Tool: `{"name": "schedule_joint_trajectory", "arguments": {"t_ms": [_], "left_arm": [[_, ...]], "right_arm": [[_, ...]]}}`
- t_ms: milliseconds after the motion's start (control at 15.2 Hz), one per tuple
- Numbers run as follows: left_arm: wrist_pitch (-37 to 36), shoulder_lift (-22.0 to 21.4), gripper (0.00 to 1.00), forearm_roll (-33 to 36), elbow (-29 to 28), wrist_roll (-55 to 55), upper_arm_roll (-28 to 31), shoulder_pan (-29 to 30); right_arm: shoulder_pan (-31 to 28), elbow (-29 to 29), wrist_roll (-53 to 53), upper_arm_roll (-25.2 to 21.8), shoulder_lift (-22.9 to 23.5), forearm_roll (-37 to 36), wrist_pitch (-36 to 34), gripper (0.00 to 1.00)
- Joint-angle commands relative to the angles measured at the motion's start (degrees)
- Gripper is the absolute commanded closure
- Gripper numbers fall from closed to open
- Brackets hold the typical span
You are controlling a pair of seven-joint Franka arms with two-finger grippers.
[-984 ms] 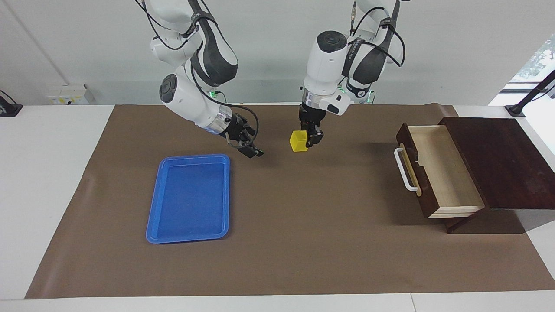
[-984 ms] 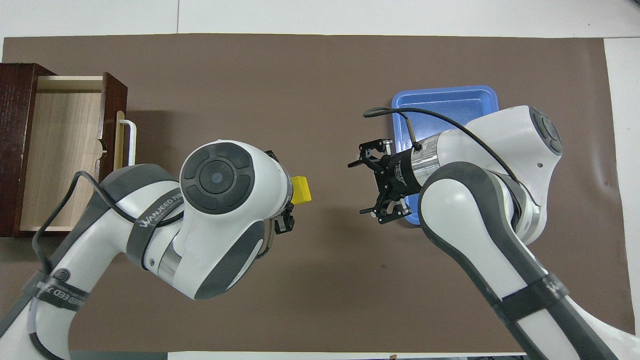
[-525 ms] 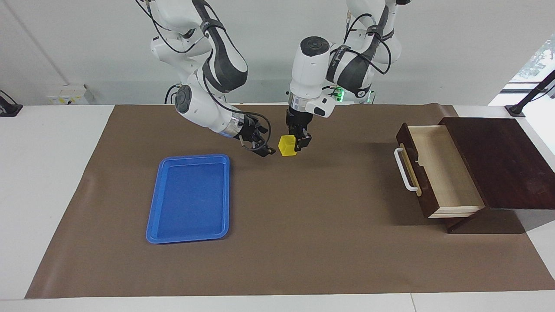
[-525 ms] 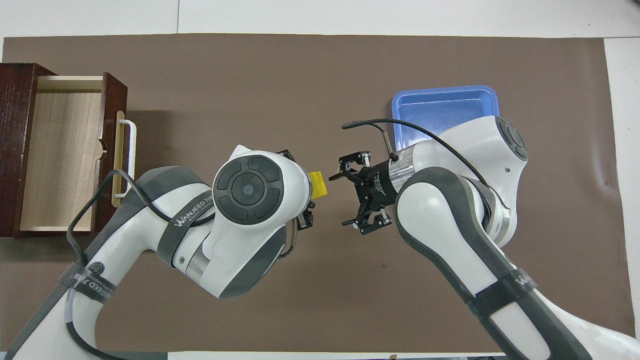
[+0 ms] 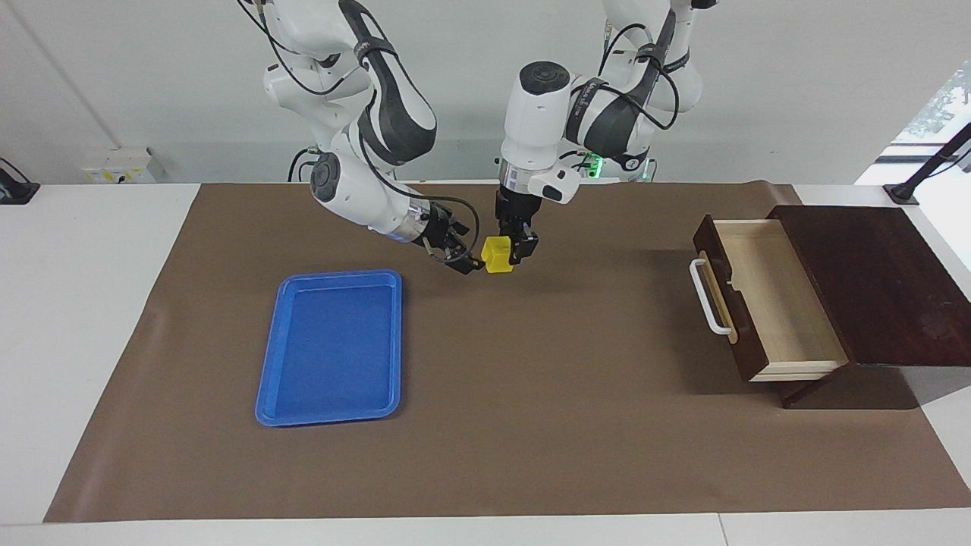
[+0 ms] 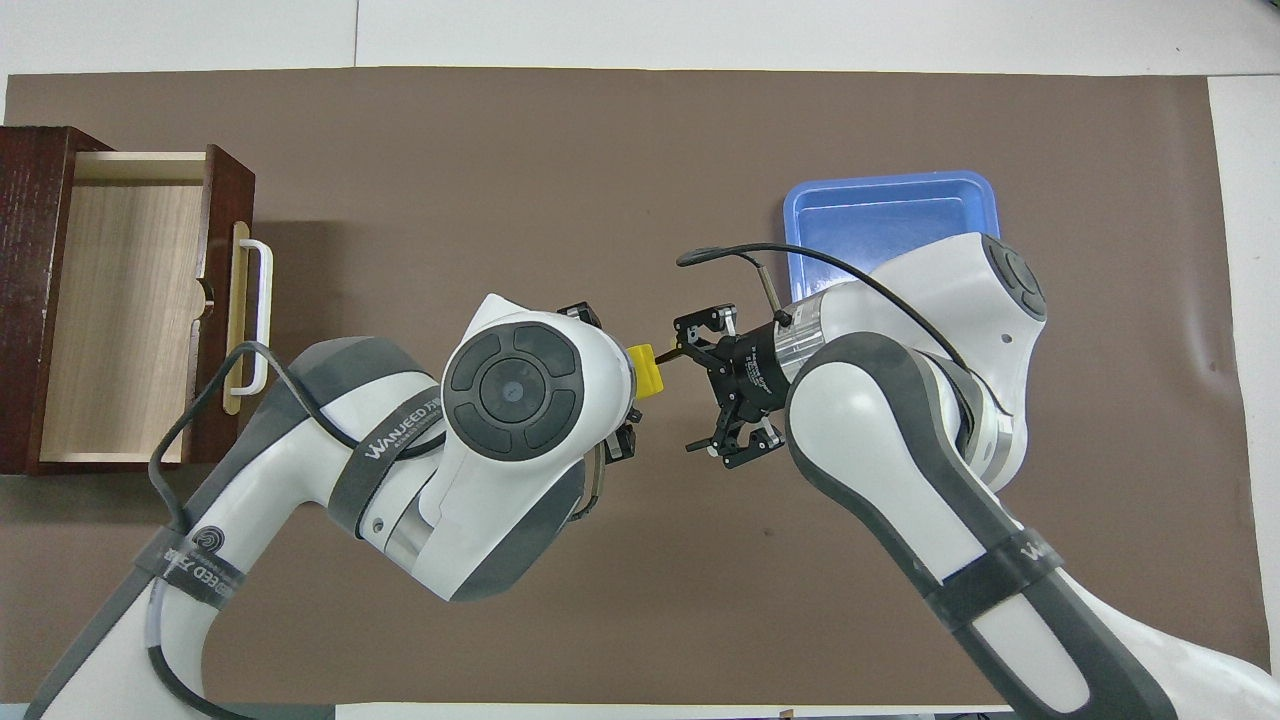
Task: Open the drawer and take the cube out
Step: 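Grasp the cube with the right gripper while the left gripper releases it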
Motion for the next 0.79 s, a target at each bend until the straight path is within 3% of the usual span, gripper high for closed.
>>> {"name": "schedule_joint_trajectory", "arguments": {"t_ms": [0,721], "left_arm": [[1.0,0.0,1.0,0.7,-0.1,-0.8,0.8,-1.6],[1.7,0.0,1.0,0.7,-0.7,-0.6,0.8,-1.6]], "right_arm": [[-0.2,2.0,-1.5,0.2,1.2,2.0,0.7,0.0],[2.7,1.7,-0.9,0.2,1.6,1.9,3.6,0.0]]}}
